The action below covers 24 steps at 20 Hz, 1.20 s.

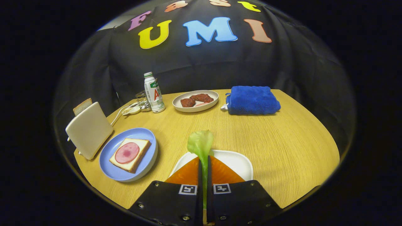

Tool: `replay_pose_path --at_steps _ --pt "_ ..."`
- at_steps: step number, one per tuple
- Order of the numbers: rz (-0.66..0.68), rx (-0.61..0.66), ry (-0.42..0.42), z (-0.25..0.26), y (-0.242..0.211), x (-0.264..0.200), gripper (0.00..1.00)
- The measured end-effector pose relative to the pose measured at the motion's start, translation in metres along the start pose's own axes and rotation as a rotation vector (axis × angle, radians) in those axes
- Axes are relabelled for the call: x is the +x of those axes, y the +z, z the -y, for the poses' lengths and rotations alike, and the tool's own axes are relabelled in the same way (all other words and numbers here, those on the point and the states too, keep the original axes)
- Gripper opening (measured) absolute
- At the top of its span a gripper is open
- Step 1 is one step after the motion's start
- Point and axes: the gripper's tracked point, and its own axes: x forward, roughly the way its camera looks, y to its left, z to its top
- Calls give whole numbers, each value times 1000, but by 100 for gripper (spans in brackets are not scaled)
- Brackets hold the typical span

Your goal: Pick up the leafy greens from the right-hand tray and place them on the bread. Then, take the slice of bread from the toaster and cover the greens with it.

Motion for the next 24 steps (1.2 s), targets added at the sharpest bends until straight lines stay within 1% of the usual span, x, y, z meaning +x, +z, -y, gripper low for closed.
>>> replay_pose_path --at_steps 4,9,12,15,18,21,24 --pt "43 -3 48 -31 20 -8 5" --pt "77 0 142 -86 38 -11 5" --pt "83 5 205 -122 43 -9 5" --pt "83 -2 244 -150 46 -5 5" --pt "89 -35 252 -172 45 2 5" --pt "99 -83 239 -192 42 10 5" --pt "96 -105 223 -206 36 19 5"
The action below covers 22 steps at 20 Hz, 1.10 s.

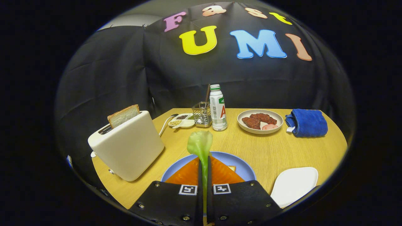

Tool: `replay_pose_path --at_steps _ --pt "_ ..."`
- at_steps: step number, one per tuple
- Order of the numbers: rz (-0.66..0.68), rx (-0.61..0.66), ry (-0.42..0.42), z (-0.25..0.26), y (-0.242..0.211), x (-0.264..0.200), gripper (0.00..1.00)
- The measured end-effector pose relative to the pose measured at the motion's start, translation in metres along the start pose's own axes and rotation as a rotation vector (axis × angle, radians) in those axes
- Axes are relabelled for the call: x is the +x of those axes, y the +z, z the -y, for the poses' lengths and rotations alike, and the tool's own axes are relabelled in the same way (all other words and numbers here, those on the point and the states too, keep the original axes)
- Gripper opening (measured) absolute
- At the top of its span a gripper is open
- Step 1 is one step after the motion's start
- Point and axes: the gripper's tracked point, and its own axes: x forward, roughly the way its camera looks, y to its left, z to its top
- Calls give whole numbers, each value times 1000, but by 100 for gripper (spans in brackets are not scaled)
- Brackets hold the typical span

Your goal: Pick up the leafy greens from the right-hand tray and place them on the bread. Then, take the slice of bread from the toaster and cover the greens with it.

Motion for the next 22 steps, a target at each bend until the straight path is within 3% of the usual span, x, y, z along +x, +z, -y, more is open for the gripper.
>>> replay_pose_path --at_steps 7,10,13,14,17,19,22 --pt "3 -26 -66 -2 -2 10 5" --pt "-5 -14 -71 -2 -6 13 14" --pt "-8 -13 -89 0 -6 14 16" --pt "-8 -11 -90 0 -7 15 25" --pt "-4 0 -94 0 -5 11 33" --pt "8 3 -101 0 -1 9 45" --pt "65 -11 -113 -6 12 1 47"
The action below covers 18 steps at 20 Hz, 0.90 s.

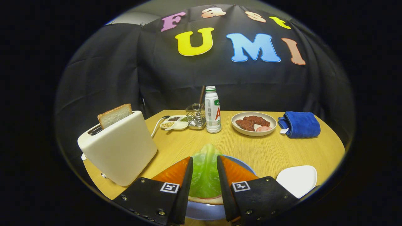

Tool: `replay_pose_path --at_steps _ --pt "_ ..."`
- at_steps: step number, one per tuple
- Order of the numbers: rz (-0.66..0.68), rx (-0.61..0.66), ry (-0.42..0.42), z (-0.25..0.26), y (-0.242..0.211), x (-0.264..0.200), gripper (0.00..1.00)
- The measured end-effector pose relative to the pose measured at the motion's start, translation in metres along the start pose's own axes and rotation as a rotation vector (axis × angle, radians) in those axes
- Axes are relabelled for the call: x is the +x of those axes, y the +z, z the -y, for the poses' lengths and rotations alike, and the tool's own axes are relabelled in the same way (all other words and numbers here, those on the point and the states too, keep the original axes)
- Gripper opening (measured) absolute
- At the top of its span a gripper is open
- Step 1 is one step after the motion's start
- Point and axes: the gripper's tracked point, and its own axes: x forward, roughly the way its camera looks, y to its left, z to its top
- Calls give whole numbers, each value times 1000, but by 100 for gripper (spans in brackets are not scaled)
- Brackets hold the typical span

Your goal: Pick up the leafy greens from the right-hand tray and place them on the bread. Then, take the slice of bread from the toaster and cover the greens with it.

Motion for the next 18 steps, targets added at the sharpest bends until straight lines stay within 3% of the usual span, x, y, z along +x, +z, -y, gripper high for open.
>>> replay_pose_path --at_steps 9,18 --pt "213 -42 39 -58 70 -32 47" --pt "290 -35 130 -131 104 -40 46"
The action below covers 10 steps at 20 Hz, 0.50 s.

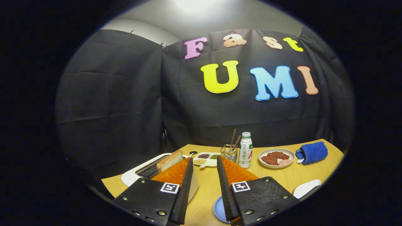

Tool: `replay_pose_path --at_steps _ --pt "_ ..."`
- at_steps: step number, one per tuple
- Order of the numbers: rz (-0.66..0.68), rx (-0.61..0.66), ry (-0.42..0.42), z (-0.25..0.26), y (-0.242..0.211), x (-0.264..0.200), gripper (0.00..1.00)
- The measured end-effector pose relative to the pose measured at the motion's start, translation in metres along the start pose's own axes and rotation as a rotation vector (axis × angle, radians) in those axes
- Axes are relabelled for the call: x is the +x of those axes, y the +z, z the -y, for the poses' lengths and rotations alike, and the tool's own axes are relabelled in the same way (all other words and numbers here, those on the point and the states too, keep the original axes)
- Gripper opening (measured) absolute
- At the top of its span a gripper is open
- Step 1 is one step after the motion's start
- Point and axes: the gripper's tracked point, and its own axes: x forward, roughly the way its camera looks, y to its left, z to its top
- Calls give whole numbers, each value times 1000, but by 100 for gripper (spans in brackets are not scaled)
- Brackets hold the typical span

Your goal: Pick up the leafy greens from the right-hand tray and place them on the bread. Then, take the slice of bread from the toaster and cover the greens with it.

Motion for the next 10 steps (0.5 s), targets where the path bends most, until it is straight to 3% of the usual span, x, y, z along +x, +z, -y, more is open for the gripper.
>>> replay_pose_path --at_steps 10 --pt "-38 12 62 -62 -16 28 46"
